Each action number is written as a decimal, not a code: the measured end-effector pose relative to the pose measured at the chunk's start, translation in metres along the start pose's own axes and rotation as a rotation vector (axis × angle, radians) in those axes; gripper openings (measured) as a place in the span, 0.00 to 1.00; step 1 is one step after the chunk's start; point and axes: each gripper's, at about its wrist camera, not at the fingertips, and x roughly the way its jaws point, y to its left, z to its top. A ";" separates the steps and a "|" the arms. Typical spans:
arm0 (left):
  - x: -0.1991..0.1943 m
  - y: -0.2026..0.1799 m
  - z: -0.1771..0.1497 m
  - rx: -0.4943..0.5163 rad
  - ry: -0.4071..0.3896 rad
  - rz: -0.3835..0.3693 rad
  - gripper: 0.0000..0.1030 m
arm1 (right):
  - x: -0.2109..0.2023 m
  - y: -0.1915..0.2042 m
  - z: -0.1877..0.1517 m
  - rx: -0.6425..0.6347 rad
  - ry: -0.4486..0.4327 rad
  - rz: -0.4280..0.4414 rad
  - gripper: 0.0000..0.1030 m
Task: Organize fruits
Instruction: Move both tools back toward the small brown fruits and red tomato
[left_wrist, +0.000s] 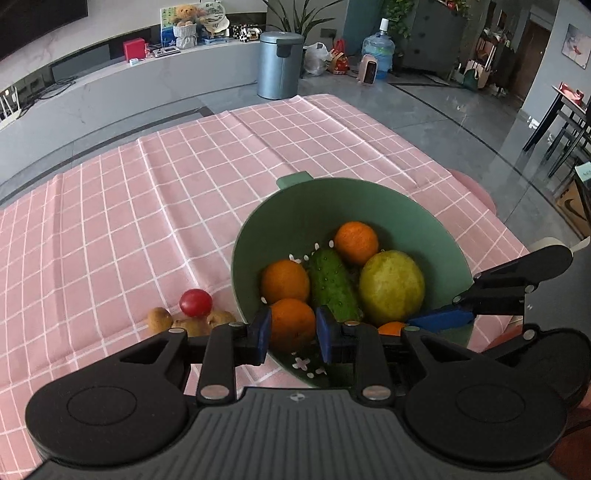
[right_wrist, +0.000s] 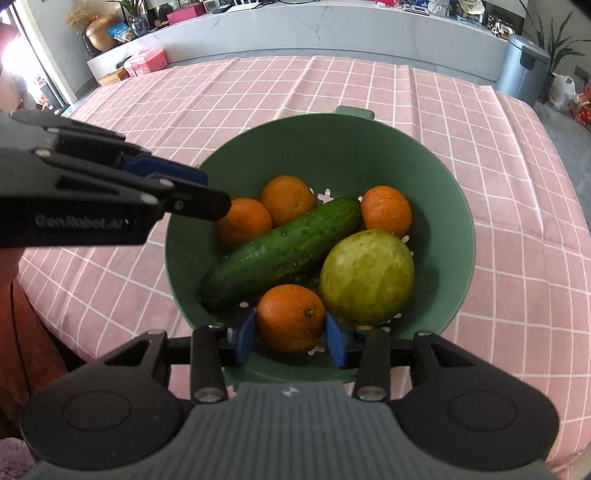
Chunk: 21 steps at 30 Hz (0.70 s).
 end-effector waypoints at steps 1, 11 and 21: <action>-0.001 0.000 -0.001 -0.003 -0.001 -0.004 0.29 | -0.001 0.001 0.000 0.000 -0.002 -0.005 0.37; -0.028 -0.003 -0.012 0.019 -0.070 0.021 0.37 | -0.021 0.010 -0.002 0.003 -0.078 -0.077 0.48; -0.067 0.013 -0.029 0.008 -0.140 0.038 0.41 | -0.044 0.044 -0.008 -0.012 -0.239 -0.099 0.49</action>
